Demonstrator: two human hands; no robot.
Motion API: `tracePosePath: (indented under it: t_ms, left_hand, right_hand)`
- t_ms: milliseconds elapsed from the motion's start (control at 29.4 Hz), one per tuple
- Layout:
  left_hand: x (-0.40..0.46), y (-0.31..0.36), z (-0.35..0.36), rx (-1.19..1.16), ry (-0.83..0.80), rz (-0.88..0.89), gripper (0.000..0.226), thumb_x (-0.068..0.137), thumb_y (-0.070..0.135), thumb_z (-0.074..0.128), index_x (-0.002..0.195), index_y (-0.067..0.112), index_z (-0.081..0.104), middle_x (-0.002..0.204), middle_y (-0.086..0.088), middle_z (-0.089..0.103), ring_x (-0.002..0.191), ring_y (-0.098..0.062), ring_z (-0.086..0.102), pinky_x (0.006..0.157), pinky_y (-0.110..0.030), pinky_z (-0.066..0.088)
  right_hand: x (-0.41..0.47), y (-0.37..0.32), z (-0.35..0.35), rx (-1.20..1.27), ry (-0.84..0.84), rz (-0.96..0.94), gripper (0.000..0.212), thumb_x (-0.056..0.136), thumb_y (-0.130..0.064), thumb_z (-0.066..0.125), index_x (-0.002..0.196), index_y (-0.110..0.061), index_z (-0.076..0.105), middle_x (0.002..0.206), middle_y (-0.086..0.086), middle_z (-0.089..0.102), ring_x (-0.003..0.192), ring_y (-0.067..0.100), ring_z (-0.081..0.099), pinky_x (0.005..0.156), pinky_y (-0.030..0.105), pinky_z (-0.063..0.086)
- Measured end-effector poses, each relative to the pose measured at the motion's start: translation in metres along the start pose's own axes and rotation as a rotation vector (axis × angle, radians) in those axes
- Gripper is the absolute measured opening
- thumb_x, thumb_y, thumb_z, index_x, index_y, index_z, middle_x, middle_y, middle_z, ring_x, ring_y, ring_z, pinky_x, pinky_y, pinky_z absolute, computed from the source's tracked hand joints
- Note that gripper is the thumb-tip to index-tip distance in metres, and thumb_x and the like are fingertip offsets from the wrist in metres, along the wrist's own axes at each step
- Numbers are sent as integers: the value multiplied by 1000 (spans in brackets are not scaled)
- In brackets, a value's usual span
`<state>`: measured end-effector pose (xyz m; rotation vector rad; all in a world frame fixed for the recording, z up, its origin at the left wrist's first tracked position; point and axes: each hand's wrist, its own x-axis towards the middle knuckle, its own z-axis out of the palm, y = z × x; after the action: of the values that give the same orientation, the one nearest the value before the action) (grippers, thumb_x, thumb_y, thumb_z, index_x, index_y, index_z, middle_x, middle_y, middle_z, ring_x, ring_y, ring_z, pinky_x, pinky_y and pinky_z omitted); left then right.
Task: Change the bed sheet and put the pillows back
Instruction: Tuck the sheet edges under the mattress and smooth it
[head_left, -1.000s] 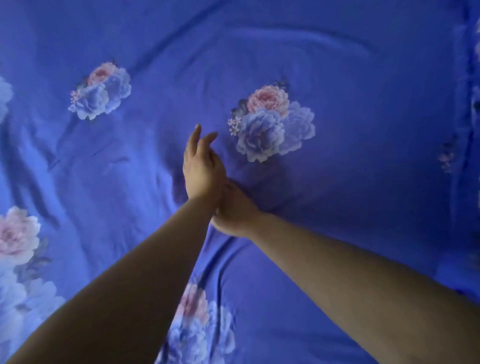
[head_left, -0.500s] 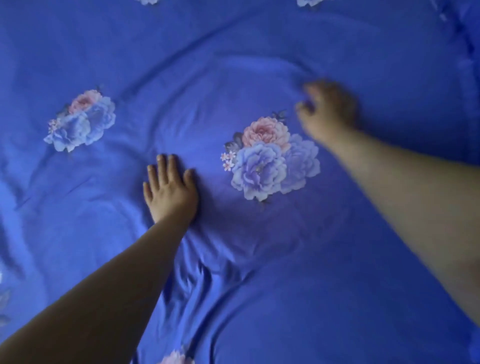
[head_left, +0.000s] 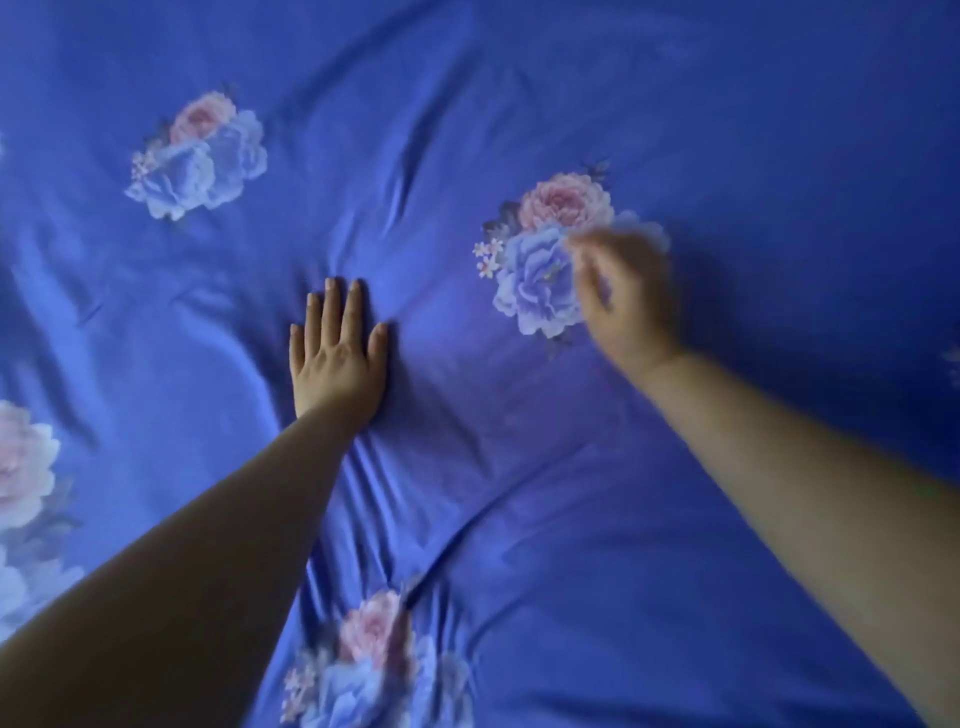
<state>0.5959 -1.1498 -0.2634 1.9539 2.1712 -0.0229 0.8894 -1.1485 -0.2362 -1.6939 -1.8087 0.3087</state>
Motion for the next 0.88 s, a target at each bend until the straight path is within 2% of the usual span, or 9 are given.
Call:
tracePosePath:
  t_ms: [102, 170, 374, 510, 612, 680, 748, 816, 884]
  left_hand:
    - [-33, -33, 7, 12, 27, -227, 60, 98, 47, 27, 152, 23, 12, 160, 3, 6, 147, -21, 4, 117, -45, 3]
    - [-55, -50, 7, -5, 35, -396, 62, 98, 45, 26, 152, 18, 11, 160, 1, 5, 147, -23, 3, 118, -47, 3]
    - [-77, -44, -15, -35, 25, -488, 57, 98, 38, 32, 151, 22, 18, 160, -3, 6, 147, -31, 3, 116, -49, 2]
    - [-92, -7, -15, -43, -40, 169, 54, 96, 44, 35, 148, 32, 25, 159, -1, 15, 146, -24, 14, 116, -44, 11]
    - [-127, -23, 3, 6, -87, 178, 57, 96, 50, 35, 149, 35, 19, 159, 4, 13, 147, -21, 11, 117, -44, 10]
    - [-156, -51, 10, 44, -56, 55, 57, 97, 49, 34, 150, 34, 17, 159, 5, 14, 147, -21, 10, 117, -44, 9]
    - [-187, -77, 12, 76, -53, -49, 57, 98, 46, 33, 151, 31, 16, 159, 5, 13, 147, -21, 8, 117, -45, 7]
    - [-211, -93, 10, 83, -73, -120, 56, 99, 43, 34, 151, 28, 19, 159, 4, 14, 147, -21, 8, 117, -45, 7]
    - [-227, -97, 0, 49, -69, -135, 51, 99, 40, 35, 147, 25, 31, 157, 1, 24, 145, -24, 16, 117, -45, 12]
  right_hand:
    - [23, 24, 10, -323, -123, 350, 54, 92, -39, 40, 141, -18, 43, 150, 9, 38, 140, 33, 30, 115, 50, 19]
    - [-44, -30, 45, -324, -291, 153, 63, 90, -52, 39, 148, -27, 31, 157, 1, 24, 146, 29, 14, 118, 48, 5]
    - [-226, -167, 20, 340, -1120, -623, 49, 94, -51, 38, 100, -15, 71, 116, 9, 66, 118, 31, 55, 100, 47, 42]
    - [-117, -95, 4, 189, -269, -290, 28, 94, -20, 49, 103, -3, 71, 104, 16, 70, 98, 33, 66, 86, 43, 52]
    - [-42, -15, -13, -204, -181, 23, 48, 94, -36, 45, 135, -11, 50, 144, 12, 46, 134, 32, 40, 111, 48, 30]
    - [-64, -21, 1, -360, -398, 63, 59, 93, -51, 39, 146, -27, 33, 158, -2, 22, 146, 26, 14, 117, 49, 7]
    - [-133, -61, 10, -284, -651, -287, 57, 93, -56, 38, 146, -33, 34, 157, -8, 21, 147, 21, 11, 117, 48, 2]
    - [-224, -108, -6, 11, -989, -644, 46, 93, -53, 44, 131, -29, 56, 146, -6, 44, 138, 22, 36, 116, 47, 22]
    - [-297, -143, -46, 250, -1267, -836, 35, 91, -48, 53, 90, -20, 73, 104, 0, 72, 96, 25, 67, 81, 42, 55]
